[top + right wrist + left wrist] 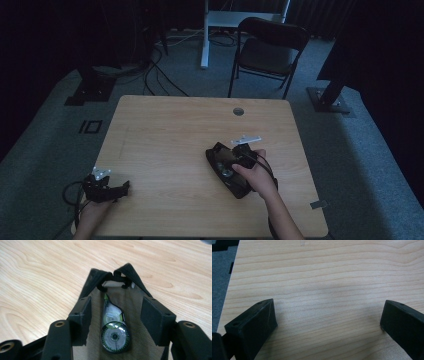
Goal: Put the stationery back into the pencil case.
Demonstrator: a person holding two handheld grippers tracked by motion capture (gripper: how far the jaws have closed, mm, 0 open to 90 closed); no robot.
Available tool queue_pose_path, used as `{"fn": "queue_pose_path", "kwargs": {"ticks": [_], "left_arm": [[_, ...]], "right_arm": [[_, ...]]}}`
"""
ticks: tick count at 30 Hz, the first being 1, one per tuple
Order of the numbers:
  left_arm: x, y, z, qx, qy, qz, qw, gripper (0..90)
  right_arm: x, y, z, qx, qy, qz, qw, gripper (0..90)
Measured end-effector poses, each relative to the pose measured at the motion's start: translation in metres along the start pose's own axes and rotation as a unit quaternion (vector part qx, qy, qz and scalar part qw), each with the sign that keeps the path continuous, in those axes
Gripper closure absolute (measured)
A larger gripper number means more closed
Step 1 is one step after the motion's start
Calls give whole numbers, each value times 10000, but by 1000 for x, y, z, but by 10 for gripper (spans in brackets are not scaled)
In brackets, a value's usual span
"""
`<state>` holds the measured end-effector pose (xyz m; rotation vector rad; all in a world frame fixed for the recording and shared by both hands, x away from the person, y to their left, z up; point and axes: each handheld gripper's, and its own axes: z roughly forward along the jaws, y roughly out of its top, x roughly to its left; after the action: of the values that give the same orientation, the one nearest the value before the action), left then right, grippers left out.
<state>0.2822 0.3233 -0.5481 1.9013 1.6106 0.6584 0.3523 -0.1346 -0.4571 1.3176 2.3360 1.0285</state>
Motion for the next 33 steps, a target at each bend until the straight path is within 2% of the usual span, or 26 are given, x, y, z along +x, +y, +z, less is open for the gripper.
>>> {"fn": "queue_pose_path", "kwargs": {"ticks": [10,20,29,33], "left_arm": [[0,0,0,0,-1,-1,10000,5],[0,0,0,0,0,-2,10000,5],[0,0,0,0,0,-2,10000,5],[0,0,0,0,-1,-1,10000,5]], "right_arm": [[-11,-10,-29,-385,136,67,9991,361],[-25,-19,-49,-697,93,186,9974,348],[-40,-30,-59,-849,-90,238,9961,347],[-48,-37,-60,-874,-174,331,9955,346]]}}
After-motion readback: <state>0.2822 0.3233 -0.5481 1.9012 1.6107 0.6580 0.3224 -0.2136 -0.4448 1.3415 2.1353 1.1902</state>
